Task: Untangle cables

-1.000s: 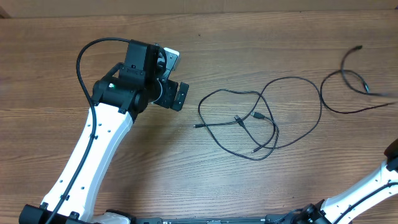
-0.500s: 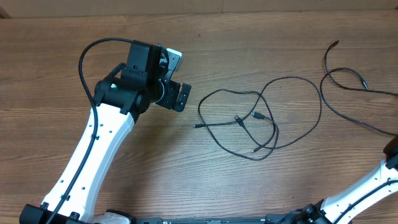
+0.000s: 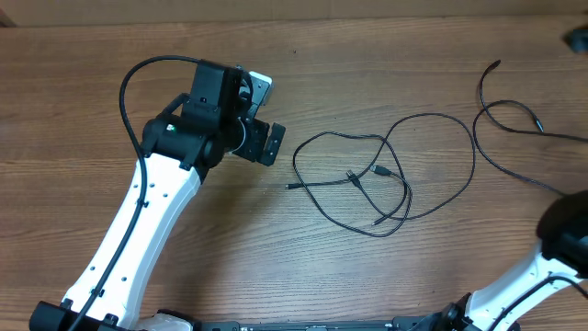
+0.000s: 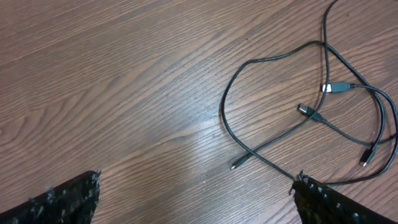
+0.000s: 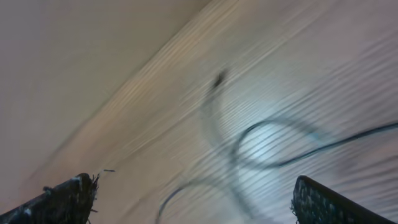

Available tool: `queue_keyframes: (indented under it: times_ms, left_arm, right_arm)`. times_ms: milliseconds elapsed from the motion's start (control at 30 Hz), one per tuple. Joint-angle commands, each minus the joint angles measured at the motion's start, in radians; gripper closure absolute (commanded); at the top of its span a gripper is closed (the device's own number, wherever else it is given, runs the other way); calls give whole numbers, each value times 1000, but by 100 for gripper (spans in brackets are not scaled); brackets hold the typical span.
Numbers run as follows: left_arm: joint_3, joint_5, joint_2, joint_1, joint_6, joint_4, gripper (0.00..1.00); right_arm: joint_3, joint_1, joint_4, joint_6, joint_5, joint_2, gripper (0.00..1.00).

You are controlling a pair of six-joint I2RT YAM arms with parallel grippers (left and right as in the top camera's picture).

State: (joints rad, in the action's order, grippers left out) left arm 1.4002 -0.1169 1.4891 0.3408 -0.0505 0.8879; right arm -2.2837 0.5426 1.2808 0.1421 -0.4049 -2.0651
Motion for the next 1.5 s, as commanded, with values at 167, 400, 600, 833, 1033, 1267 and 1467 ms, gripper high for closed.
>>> queue_keyframes:
  times_ms: [167,400,600,833,1033,1267,1467]
  left_arm:
    - [10,-10,1,13,11,10,0]
    - [10,-3,1,13,-18,49,0]
    - [10,24,1,13,-32,54,0]
    - [10,23,1,13,-51,54,0]
    - [10,23,1,13,-51,52,0]
    - [10,19,1,13,-50,54,0]
    - [10,19,1,13,-50,54,0]
  right_arm:
    - [-6,-212,150,-5,98,1,0]
    - [-6,-410,174,107,454,105,0]
    - [-5,-594,241,124,670,284,0]
    - [185,-702,330,307,819,523,0]
    - [789,-727,13,355,774,919,0]
    - [1374,-725,-390,360,653,1090,0]
    - [1533,-725,-453,419,469,968,0]
